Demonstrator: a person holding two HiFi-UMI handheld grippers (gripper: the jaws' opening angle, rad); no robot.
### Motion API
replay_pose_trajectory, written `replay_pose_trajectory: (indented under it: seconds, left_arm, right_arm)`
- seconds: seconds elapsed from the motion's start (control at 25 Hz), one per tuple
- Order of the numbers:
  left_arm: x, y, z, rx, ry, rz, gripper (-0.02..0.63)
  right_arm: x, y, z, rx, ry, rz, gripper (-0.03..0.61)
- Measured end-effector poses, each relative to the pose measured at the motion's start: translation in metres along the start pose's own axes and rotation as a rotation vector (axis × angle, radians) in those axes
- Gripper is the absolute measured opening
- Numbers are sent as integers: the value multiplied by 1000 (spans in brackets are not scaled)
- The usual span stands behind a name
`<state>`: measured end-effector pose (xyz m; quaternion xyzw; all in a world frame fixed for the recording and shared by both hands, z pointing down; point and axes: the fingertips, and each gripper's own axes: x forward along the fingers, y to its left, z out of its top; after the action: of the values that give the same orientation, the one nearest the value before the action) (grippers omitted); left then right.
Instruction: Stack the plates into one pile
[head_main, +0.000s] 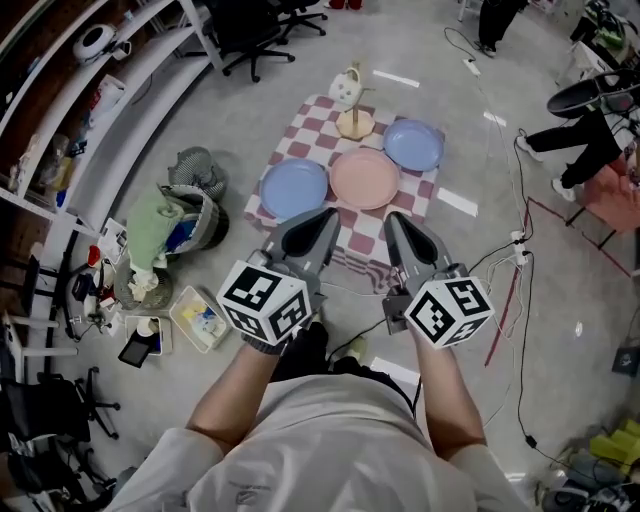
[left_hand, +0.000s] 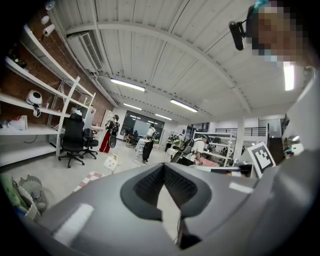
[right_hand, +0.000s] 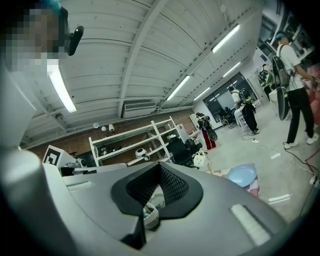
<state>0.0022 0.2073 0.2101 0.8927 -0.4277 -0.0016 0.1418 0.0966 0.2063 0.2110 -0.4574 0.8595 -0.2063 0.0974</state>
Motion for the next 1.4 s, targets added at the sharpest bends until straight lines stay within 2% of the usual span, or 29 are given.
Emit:
replay_pose_trajectory:
  seconds: [0.28,0.8,1.08,1.4]
  left_arm:
    - [25,33,3,-9,1,-33,6]
    - [83,130,1,28,29,-133,6]
    - [106,161,-19,15,66,-179,6]
    - [138,173,-64,-3,150,-193,6]
  right_arm:
    - [35,-13,-1,-12,10,-42,9]
    - [139,-32,-15,-20,12,-167,9]
    - [165,-45,-33,9,28,-222,9]
    - [179,-91,-62,76,80,-285,9]
